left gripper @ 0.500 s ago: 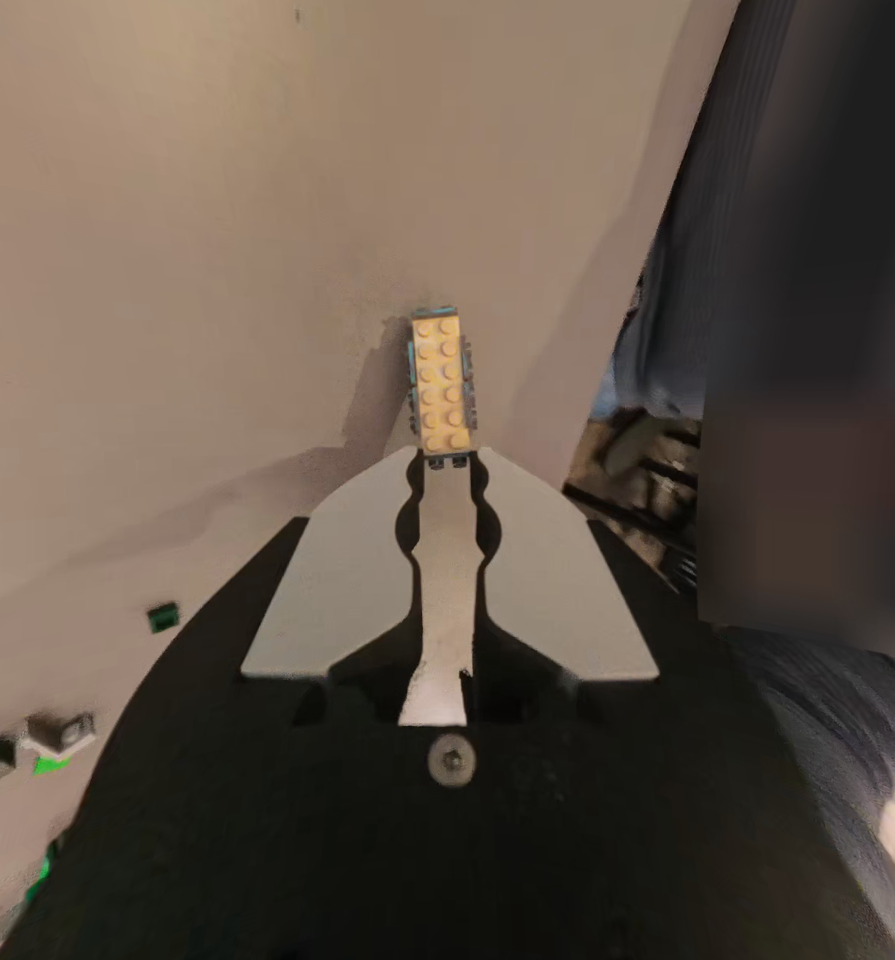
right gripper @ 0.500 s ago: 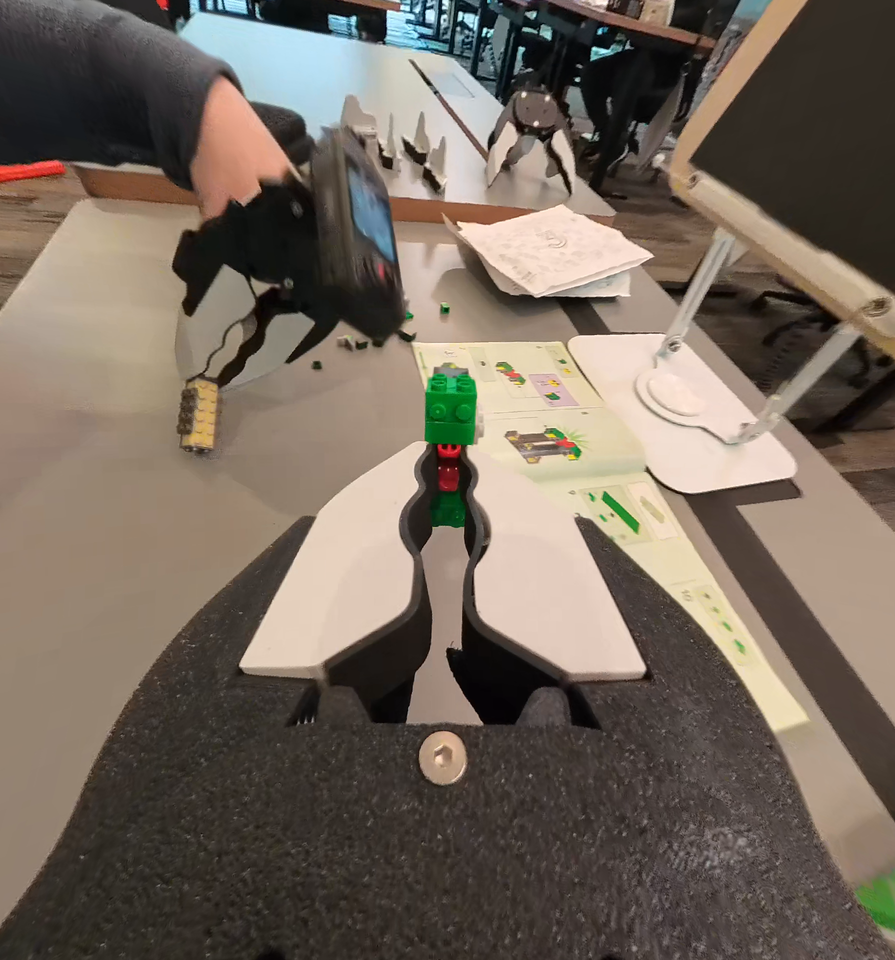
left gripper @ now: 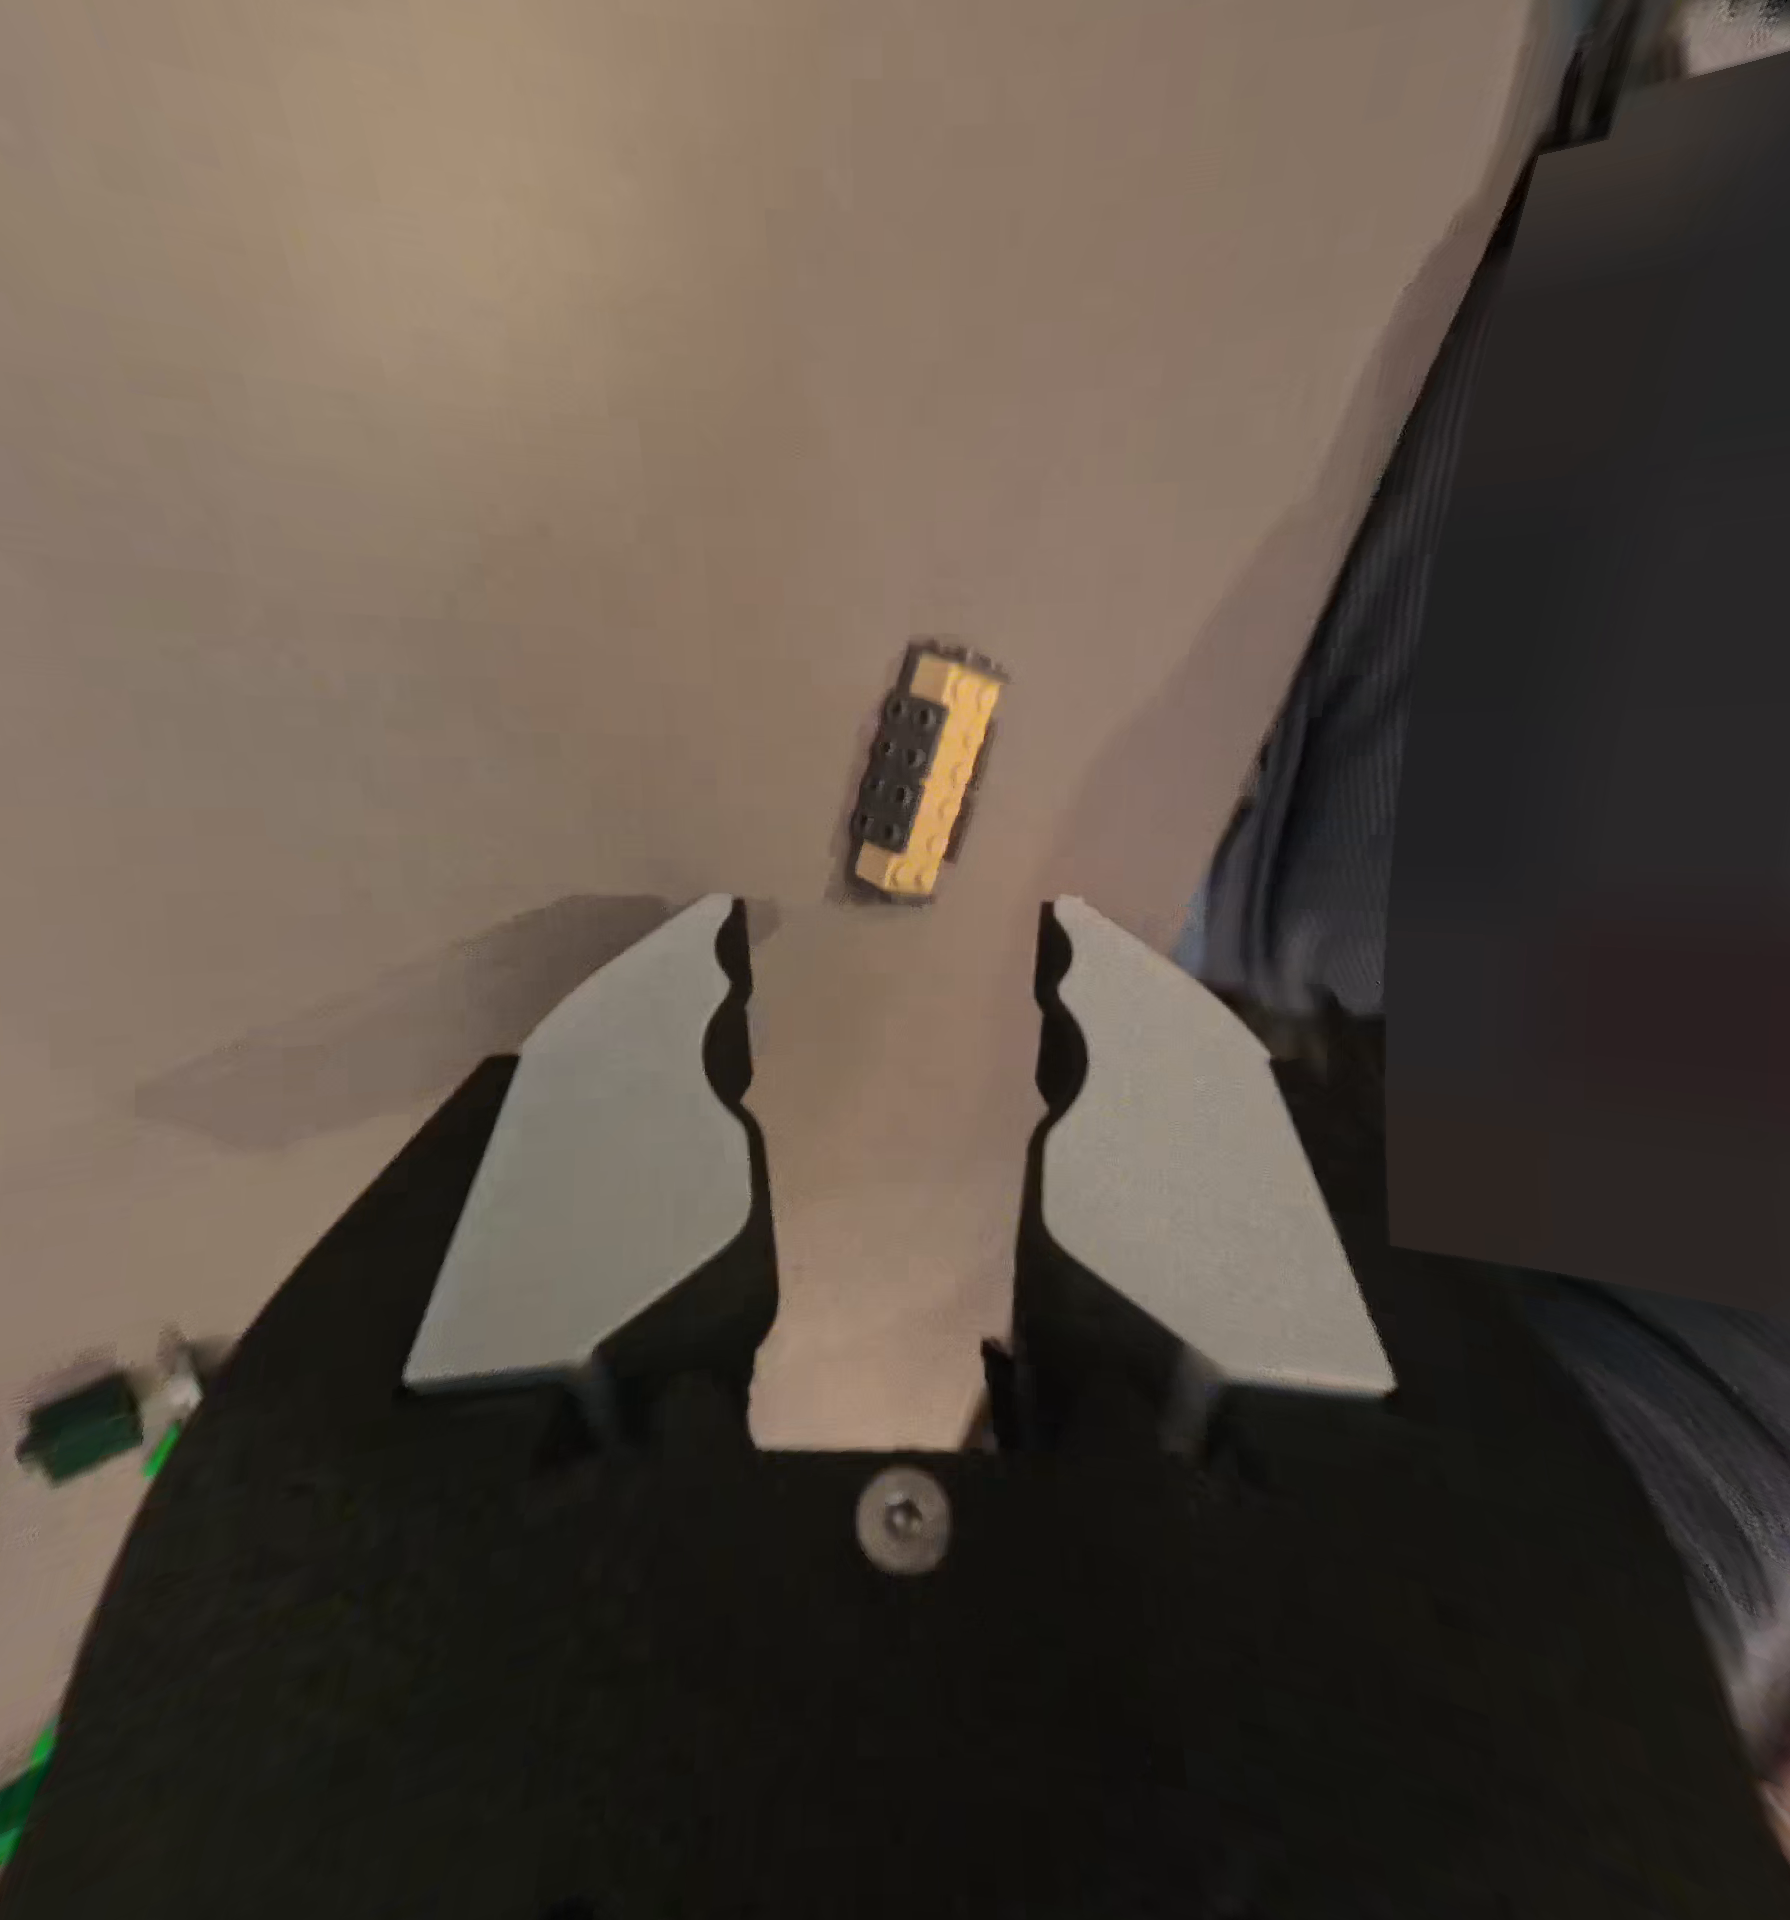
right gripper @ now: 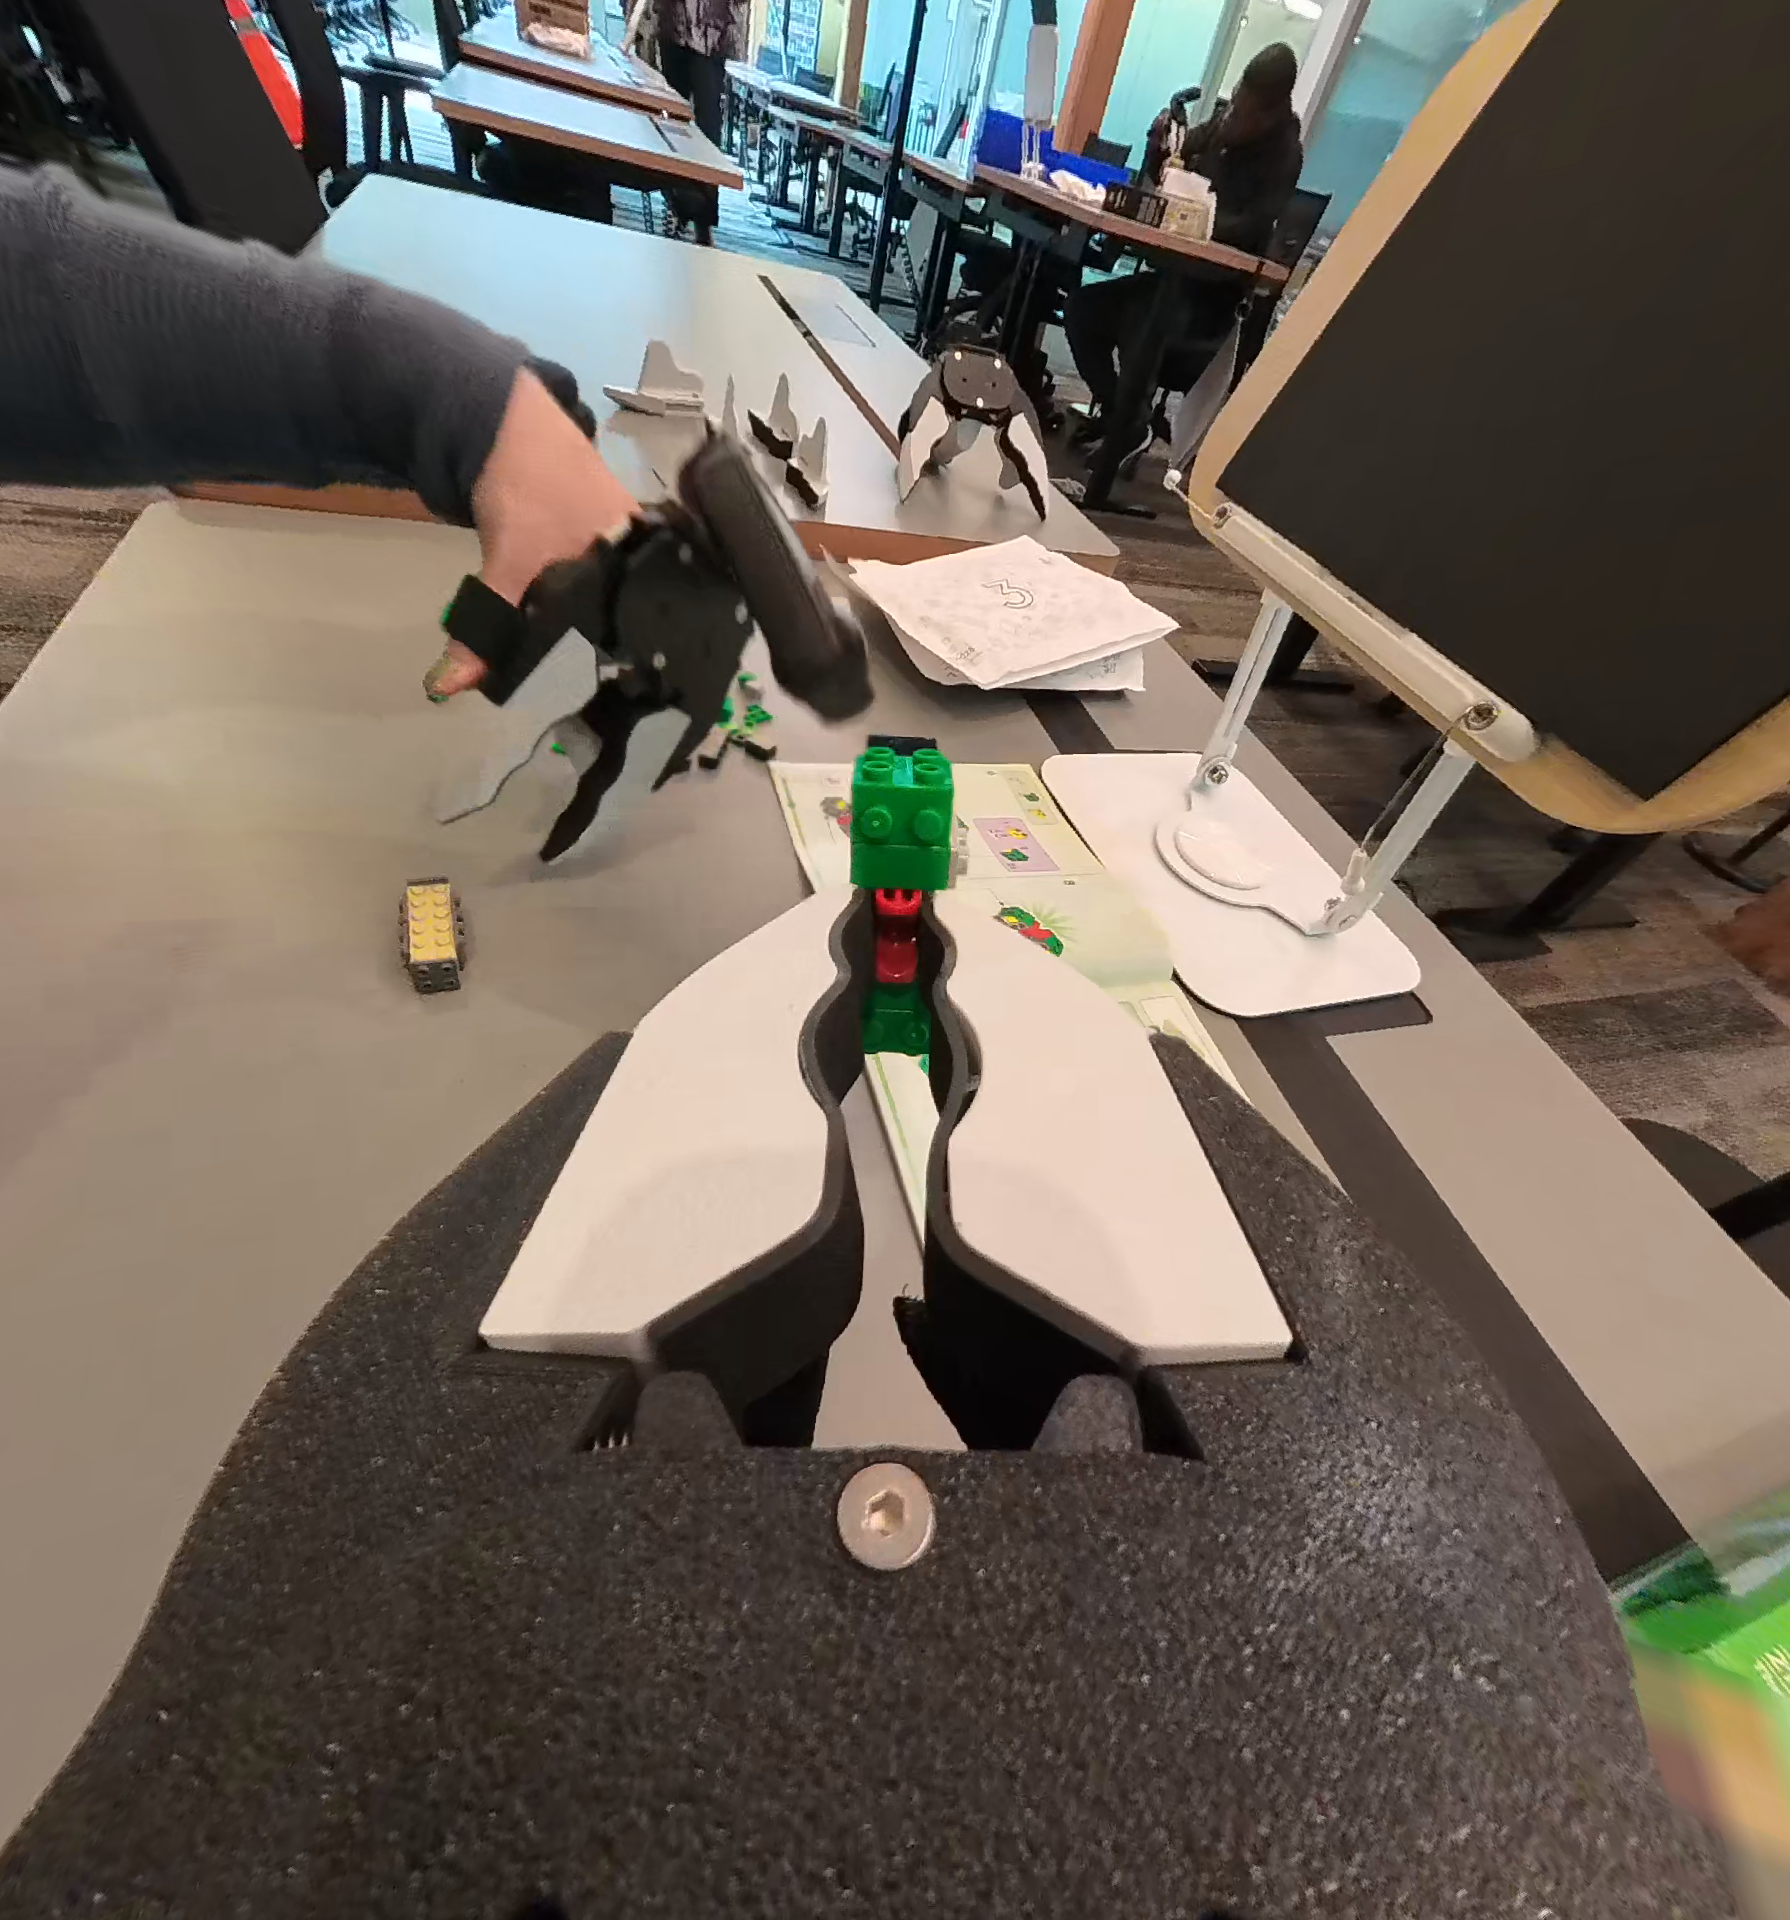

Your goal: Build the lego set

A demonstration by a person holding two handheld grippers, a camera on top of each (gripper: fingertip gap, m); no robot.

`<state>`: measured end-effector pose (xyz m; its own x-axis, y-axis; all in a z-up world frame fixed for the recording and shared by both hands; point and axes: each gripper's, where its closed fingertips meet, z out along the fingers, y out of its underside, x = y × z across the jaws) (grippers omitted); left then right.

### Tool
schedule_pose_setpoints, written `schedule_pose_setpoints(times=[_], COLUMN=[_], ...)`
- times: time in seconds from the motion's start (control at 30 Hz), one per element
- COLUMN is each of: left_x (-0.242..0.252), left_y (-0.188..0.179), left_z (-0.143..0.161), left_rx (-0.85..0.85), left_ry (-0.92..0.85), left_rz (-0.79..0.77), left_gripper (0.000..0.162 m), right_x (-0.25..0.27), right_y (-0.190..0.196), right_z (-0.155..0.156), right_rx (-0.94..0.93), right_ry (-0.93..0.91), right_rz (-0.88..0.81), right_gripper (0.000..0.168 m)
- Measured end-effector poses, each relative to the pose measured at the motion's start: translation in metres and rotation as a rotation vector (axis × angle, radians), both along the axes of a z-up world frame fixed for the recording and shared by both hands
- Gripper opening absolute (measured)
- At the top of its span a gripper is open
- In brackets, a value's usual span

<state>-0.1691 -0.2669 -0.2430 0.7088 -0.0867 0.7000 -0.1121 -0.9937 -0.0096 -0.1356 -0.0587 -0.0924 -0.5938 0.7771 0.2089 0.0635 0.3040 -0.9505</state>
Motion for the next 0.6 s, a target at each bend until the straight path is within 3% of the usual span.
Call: schedule_pose_setpoints(times=[0.07, 0.17, 0.23, 0.4, 0.6], left_x=[-0.002, -0.011, -0.013, 0.016, 0.026], left_y=[0.008, 0.016, 0.009, -0.007, 0.006], left_z=[0.006, 0.014, 0.020, 0.017, 0.008], left_rx=[0.207, 0.544, 0.670, 0.707, 0.732], left_ry=[0.098, 0.433, 0.678, 0.958, 1.060], left_rz=[0.119, 0.349, 0.510, 0.881, 1.068], left_gripper=[0.063, 0.079, 0.089, 0.097, 0.102], right_x=[0.001, 0.003, 0.002, -0.002, -0.003], right_y=[-0.002, -0.006, -0.010, -0.028, -0.052], right_z=[0.002, 0.005, 0.004, -0.002, -0.005], right_rx=[-0.003, -0.006, -0.003, -0.013, -0.070], right_ry=[0.007, 0.015, 0.014, 0.010, 0.002], right_rz=[0.010, 0.027, 0.038, 0.093, 0.192], right_gripper=[0.007, 0.007, 0.007, 0.007, 0.007])
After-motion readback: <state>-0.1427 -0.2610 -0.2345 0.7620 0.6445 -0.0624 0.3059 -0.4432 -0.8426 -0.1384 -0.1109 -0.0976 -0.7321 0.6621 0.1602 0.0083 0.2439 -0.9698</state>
